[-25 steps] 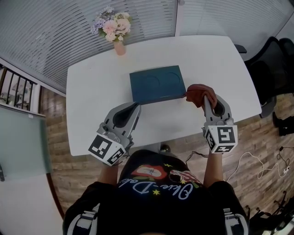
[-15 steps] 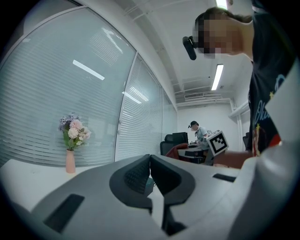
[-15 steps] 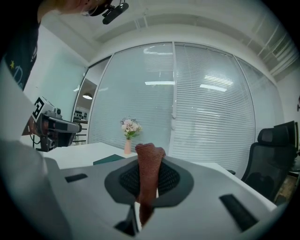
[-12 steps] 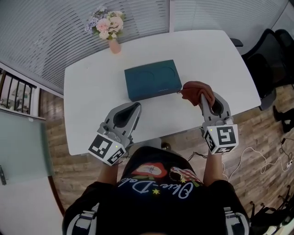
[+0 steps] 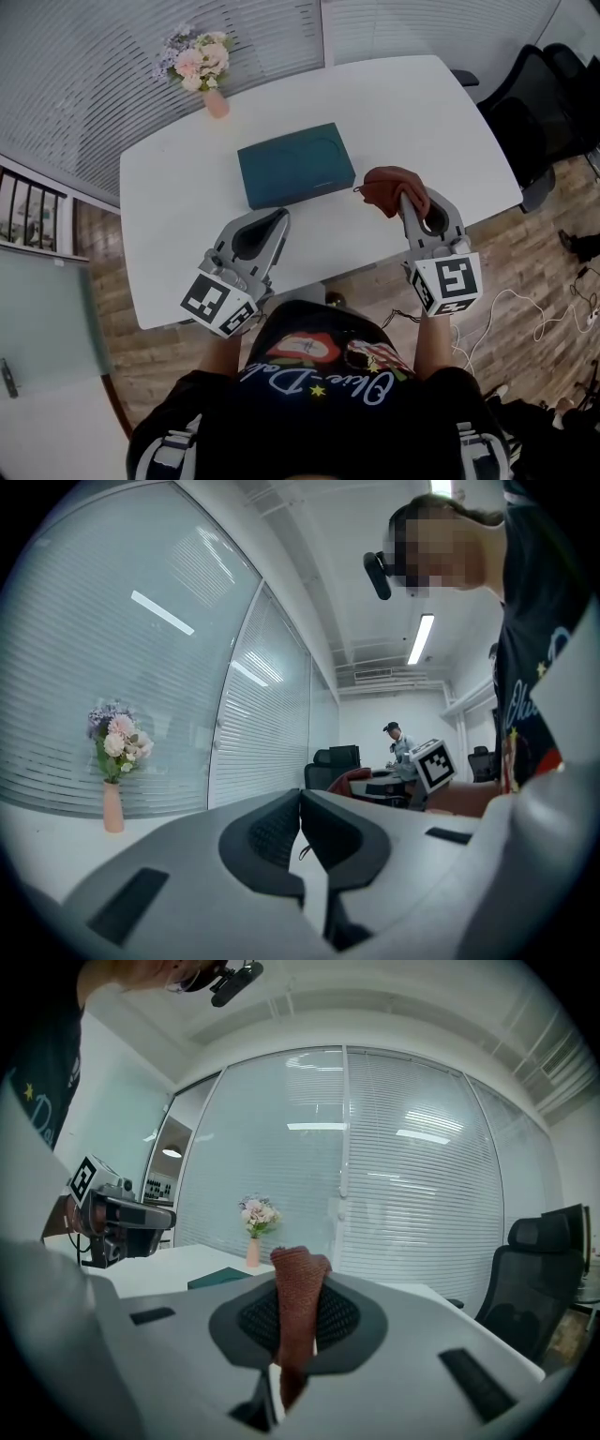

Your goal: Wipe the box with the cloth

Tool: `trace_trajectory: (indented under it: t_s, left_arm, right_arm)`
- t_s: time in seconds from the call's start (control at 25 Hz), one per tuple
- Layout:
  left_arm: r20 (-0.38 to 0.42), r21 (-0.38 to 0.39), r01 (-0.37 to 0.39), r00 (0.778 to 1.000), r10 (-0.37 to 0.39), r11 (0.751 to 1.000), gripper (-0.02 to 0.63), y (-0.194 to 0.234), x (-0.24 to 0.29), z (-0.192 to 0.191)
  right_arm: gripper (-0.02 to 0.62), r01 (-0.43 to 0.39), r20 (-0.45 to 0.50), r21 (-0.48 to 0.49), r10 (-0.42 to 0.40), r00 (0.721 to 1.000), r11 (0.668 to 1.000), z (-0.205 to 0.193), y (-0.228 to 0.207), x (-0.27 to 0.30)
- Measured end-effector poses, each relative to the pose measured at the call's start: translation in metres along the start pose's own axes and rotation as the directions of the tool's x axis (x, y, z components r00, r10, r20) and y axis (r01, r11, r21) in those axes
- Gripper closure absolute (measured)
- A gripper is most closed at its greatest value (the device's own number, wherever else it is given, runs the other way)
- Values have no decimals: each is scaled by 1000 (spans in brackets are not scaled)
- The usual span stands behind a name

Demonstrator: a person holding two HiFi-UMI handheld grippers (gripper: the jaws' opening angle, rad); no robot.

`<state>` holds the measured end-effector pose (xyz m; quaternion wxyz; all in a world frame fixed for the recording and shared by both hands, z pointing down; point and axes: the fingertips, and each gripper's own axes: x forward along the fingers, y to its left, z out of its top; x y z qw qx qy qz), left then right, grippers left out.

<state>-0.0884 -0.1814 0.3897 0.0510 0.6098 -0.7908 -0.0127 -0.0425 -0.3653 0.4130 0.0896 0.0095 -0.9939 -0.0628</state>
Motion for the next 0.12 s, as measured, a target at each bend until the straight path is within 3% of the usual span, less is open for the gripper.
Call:
trace_trajectory:
  t_s: [0.12]
  left_arm:
    - [1, -1, 1, 1000, -1, 1000, 601, 2, 3, 1]
  right_arm:
    - [569, -1, 3, 0, 1, 1000, 1000, 2, -1, 1]
